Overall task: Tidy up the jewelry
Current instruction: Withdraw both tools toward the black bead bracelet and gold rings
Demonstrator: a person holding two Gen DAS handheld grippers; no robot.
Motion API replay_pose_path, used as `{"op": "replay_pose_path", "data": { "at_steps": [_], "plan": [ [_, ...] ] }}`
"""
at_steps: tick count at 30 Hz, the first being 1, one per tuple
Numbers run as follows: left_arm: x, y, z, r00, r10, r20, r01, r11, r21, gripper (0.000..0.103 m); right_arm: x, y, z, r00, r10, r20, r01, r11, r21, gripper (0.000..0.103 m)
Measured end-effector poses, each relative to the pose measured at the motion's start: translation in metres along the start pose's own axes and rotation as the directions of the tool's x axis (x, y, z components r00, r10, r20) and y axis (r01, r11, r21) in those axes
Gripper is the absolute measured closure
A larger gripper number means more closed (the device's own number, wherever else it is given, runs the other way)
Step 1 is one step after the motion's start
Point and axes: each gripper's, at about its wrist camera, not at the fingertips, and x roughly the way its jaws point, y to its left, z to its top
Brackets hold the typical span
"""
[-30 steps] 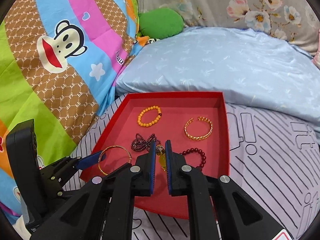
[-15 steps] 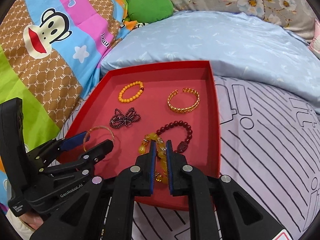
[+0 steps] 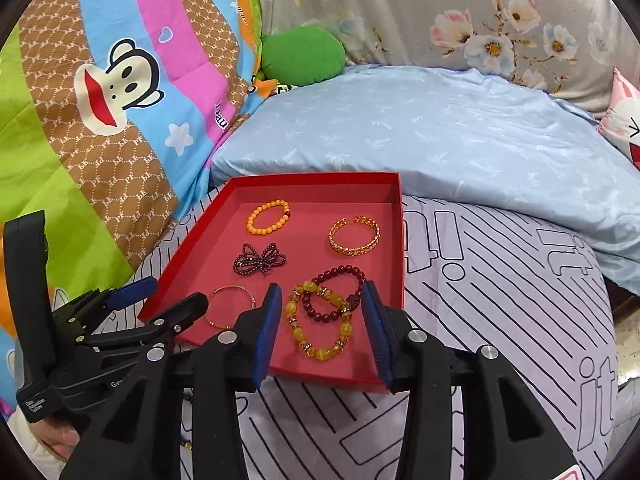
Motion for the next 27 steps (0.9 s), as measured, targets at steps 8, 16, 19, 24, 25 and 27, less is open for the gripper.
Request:
{"op": "replay_pose_path", "data": {
  "at_steps": [8, 16, 19, 24, 25, 27],
  "plan": [
    [-0.026, -0.003, -0.018, 1.0, 0.002, 0.005, -0.002, 1.0, 0.003, 0.029, -0.026, 0.007, -0.021, 1.0, 0.003, 0.005, -0.003, 1.0, -0.003, 0.062],
    [-0.05, -0.002, -0.056, 1.0, 0.016, -0.014, -0.016, 1.0, -0.005, 0.029, -0.054, 0.005, -0.059, 1.0, -0.002, -0.014, 0.002, 1.0, 0.014, 0.062],
    [-0.056, -0.001, -0.074, 0.999, 0.022, -0.033, -0.022, 1.0, -0.007, 0.029, -0.066, 0.005, -0.081, 0.999, -0.019, -0.031, 0.019, 1.0, 0.004, 0.062],
    [-0.068, 0.0, -0.105, 0.998, 0.054, -0.045, -0.054, 0.998, -0.015, 0.029, -0.082, 0.003, -0.118, 0.997, -0.041, -0.069, 0.04, 0.999, -0.004, 0.062],
    [-0.071, 0.0, -0.11, 0.997, 0.058, -0.043, -0.059, 0.998, -0.017, 0.029, -0.086, 0.003, -0.126, 0.996, -0.048, -0.074, 0.048, 0.999, -0.005, 0.062],
    [-0.078, 0.0, -0.121, 0.997, 0.07, -0.038, -0.07, 0.997, -0.021, 0.029, -0.092, 0.003, -0.14, 0.995, -0.048, -0.086, 0.049, 0.999, 0.003, 0.062]
  ]
}}
